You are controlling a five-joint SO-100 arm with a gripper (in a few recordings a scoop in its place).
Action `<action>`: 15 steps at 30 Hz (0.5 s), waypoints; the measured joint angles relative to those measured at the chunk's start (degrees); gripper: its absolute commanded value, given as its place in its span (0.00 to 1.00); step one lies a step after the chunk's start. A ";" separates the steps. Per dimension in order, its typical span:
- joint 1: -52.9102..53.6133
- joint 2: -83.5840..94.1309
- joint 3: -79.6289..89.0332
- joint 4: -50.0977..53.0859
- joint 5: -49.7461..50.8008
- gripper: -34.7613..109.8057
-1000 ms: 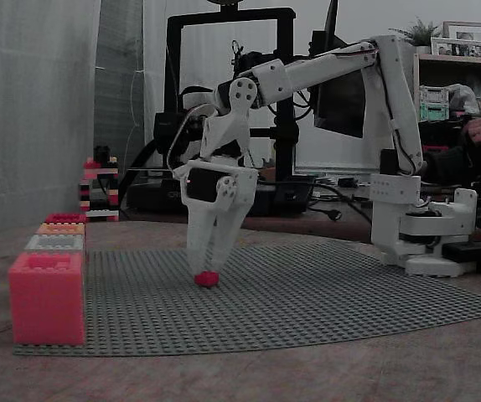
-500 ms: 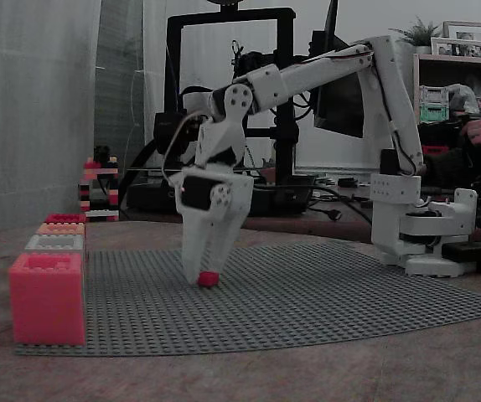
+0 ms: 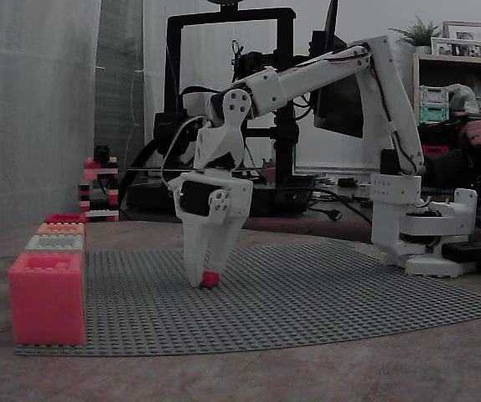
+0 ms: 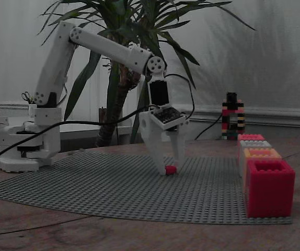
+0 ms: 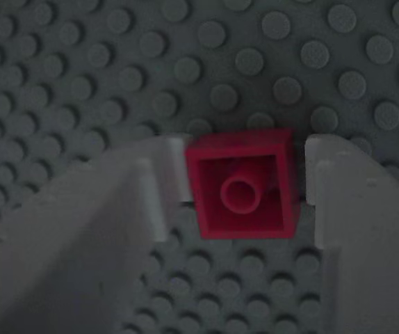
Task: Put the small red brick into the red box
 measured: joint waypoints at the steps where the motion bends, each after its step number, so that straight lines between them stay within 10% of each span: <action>1: 0.00 -0.09 -0.09 0.00 0.44 0.25; 15: -0.09 -0.35 -3.34 2.99 4.04 0.24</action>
